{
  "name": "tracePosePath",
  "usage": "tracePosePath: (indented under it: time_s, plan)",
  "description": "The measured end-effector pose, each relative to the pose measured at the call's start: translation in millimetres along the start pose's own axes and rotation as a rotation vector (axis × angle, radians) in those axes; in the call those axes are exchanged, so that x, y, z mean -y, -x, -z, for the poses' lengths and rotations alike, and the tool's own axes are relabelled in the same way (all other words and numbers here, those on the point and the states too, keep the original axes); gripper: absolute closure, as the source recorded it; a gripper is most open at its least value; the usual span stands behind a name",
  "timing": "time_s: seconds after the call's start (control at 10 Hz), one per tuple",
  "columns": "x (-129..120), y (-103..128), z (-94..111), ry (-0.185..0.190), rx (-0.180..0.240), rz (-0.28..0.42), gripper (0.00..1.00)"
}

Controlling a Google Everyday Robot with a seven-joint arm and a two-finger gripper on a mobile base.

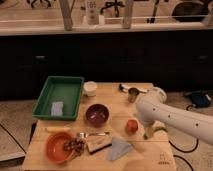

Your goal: Place apple in paper cup

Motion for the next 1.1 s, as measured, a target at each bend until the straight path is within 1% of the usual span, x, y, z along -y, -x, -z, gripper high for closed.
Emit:
tracePosePath:
  time_s: [0.5, 1.1]
  plan:
    - [10.5, 9.2, -11.0, -0.010, 0.024, 0.065, 0.20]
    - [15.1, 13.9, -23.4, -0.025, 0.052, 0.108, 0.20]
